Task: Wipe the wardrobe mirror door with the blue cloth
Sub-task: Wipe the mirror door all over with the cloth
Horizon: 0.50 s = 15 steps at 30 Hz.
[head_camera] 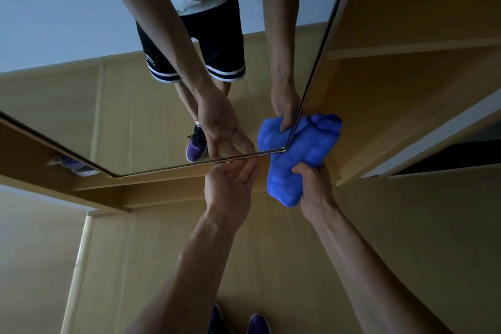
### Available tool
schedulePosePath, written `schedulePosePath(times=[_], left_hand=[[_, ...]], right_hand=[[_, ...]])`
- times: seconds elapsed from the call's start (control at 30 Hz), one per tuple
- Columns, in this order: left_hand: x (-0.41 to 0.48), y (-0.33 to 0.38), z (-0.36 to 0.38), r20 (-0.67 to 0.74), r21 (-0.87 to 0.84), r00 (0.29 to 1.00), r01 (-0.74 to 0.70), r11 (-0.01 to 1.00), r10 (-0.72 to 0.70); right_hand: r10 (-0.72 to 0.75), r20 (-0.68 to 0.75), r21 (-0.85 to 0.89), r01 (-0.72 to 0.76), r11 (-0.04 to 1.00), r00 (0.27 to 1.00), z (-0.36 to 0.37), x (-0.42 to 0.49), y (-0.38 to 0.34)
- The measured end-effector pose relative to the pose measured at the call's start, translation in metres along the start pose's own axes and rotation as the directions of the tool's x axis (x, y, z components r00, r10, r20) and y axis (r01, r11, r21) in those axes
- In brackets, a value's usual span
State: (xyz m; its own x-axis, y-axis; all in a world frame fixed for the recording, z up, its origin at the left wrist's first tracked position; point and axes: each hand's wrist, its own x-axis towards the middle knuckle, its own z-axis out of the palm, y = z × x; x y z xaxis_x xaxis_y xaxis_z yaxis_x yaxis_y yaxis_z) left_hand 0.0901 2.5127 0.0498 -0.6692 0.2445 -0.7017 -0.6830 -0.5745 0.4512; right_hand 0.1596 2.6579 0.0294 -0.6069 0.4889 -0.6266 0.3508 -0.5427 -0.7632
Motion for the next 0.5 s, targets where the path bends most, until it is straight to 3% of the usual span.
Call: schedulePosePath(times=[0.07, 0.17, 0.27, 0.4, 0.5], left_hand=[[0.002, -0.004, 0.003, 0.006, -0.001, 1.0, 0.002, 1.0, -0.002], [0.002, -0.01, 0.002, 0.006, -0.005, 1.0, -0.007, 1.0, 0.007], [-0.001, -0.012, 0.002, 0.003, -0.007, 1.0, -0.001, 1.0, 0.001], [-0.008, -0.015, 0.003, 0.018, 0.022, 1.0, 0.021, 1.0, -0.021], [-0.012, -0.016, 0.004, 0.059, 0.047, 0.998, 0.02, 0.999, -0.022]], right_hand=[[0.006, -0.006, -0.097, -0.007, 0.995, 1.0, -0.001, 0.002, -0.002], [-0.232, -0.14, -0.033, 0.23, 0.973, 0.963, 0.004, -0.012, -0.024], [-0.46, -0.092, -0.129, 0.447, 0.885, 0.883, 0.004, -0.032, -0.039], [-0.484, -0.121, -0.158, 0.464, 0.872, 0.867, -0.002, -0.04, -0.024], [-0.376, -0.126, -0.194, 0.349, 0.917, 0.918, -0.002, -0.035, 0.0]])
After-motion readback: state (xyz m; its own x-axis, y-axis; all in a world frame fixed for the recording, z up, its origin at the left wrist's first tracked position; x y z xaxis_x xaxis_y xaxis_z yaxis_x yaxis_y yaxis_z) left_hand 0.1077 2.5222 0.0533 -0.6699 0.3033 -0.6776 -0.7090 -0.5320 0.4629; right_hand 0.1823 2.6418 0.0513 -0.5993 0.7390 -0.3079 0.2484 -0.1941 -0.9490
